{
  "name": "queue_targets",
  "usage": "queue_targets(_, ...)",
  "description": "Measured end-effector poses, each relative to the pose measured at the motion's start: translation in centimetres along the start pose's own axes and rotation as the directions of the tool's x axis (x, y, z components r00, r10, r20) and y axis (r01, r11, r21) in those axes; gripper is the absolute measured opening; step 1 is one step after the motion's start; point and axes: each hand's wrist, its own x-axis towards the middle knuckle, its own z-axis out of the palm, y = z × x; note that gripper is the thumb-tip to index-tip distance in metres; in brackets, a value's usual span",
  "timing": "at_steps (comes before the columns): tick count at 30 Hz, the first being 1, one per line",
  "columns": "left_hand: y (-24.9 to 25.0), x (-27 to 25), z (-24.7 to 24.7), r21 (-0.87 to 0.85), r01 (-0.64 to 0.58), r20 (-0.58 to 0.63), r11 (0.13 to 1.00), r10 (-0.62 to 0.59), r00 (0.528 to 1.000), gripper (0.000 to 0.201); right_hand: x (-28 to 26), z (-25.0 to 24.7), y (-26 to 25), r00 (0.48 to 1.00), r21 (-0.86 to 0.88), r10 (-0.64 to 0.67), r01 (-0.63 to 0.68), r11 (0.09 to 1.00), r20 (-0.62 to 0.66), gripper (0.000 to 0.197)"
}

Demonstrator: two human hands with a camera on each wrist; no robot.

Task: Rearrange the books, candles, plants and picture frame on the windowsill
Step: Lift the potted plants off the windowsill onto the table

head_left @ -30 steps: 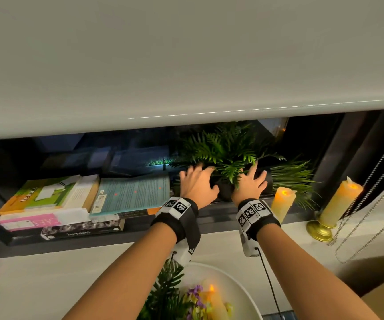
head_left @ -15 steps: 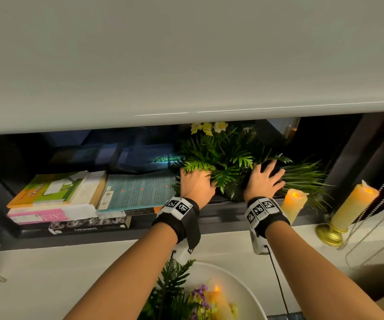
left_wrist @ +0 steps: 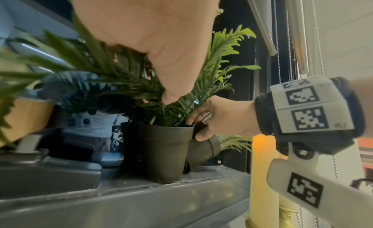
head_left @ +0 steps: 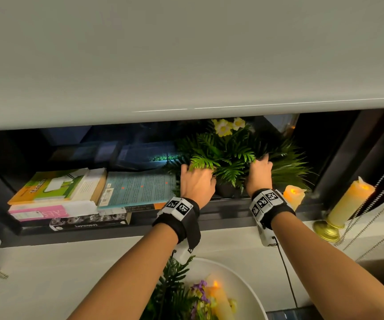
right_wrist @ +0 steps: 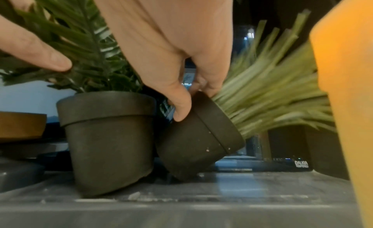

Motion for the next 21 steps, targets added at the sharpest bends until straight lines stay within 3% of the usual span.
queue_targets(3,0.0,-0.1,0.0,-0.019,0.029,-0.013,0.999,-0.029,0.999,0.016,0.0,-0.4,-0.5,0.995,0.032,-0.096,0.095,0.995,0.030,0.038)
queue_targets(12,-0.3,-0.4,0.9,0.011,0.083,0.039,0.996,-0.083,0.996,0.040,-0.5,-1.0,-0.6,0.922,0.081,-0.329,0.319,0.944,0.205,0.056)
queue_targets(15,-0.7,-0.6,0.8,-0.004,0.121,0.041,0.993,-0.120,0.992,0.038,-0.8,-0.8,-1.2,0.912,0.100,-0.344,0.329,0.939,0.225,0.053)
queue_targets(18,-1.1,-0.9,0.5,-0.026,0.117,0.045,0.993,-0.115,0.992,0.029,-1.3,-0.6,-2.1,0.935,0.071,-0.293,0.285,0.956,0.198,0.046)
queue_targets(21,-1.2,-1.4,0.1,-0.025,0.095,0.077,0.995,-0.093,0.993,0.030,-1.6,-0.3,-2.3,0.945,0.035,-0.283,0.281,0.959,0.166,0.053)
